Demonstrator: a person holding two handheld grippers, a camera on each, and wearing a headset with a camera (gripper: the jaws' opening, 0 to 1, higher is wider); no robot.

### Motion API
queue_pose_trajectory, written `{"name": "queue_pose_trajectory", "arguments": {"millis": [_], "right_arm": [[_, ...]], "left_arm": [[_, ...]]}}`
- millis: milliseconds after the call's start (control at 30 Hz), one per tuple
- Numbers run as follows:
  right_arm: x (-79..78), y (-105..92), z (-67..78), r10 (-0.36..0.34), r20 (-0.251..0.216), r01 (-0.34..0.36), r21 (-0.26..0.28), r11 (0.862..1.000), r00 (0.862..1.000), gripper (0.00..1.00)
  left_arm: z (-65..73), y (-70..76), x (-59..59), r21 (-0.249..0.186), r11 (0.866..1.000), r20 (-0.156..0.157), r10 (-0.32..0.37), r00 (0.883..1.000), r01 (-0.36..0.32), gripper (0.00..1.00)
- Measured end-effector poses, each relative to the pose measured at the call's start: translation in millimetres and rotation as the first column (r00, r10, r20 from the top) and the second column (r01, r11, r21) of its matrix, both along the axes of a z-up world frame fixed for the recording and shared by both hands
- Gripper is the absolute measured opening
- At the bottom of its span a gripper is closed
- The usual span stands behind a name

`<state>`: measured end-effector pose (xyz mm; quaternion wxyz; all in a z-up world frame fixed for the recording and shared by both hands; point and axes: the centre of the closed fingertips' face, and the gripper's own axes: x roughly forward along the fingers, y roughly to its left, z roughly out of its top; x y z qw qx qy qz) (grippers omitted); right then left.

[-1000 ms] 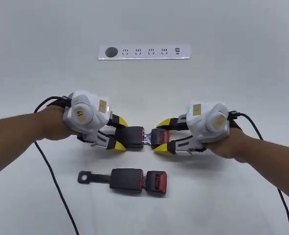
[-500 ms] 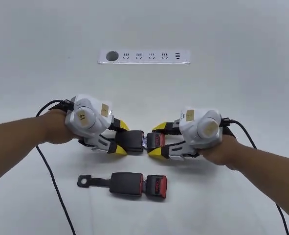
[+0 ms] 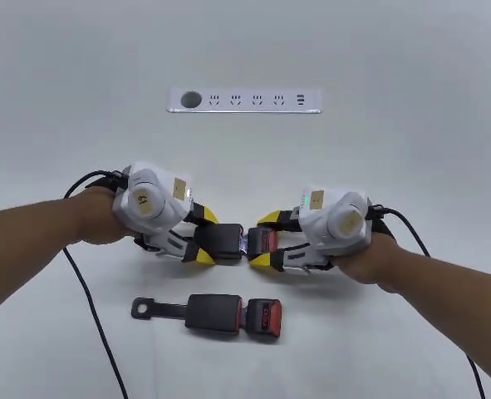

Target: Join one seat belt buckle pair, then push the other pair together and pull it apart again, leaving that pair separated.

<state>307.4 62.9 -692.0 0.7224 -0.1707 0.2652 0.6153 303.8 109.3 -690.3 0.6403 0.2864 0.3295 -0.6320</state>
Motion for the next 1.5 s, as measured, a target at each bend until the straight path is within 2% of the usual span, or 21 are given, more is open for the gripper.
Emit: {"name": "queue_pose_trajectory", "arguments": {"millis": [333, 800, 1033, 1267, 1500], "right_arm": [[-0.3, 0.5, 0.4, 0.008, 0.005, -0.008, 0.006, 1.0, 1.0, 0.34], [-2.5, -0.9, 2.7, 0.013, 0.01, -0.013, -0.002, 1.0, 1.0, 0.34], [-2.7, -13.4, 3.3, 0.004, 0.013, -0.004, -0.013, 1.0, 1.0, 0.35], [-4.1, -14.7, 4.9, 0.002, 0.013, -0.002, -0.017, 1.0, 1.0, 0.35], [-2.1, -25.3, 2.8, -0.006, 0.011, 0.006, -0.012, 1.0, 1.0, 0.35]], "left_arm": [[-0.5, 0.5, 0.2, -0.011, 1.0, -0.001, 0.006, 1.0, -0.006, 0.34], [0.4, 0.1, -1.0, 0.01, 1.0, 0.001, 0.004, 1.0, -0.004, 0.34], [2.3, -1.3, -3.0, 0.014, 1.0, 0.003, 0.001, 1.0, -0.001, 0.34], [0.8, -0.3, -1.8, 0.021, 1.0, 0.004, 0.0, 1.0, 0.0, 0.34], [1.0, -0.8, -1.7, 0.018, 1.0, 0.002, -0.003, 1.0, 0.003, 0.34]]}}
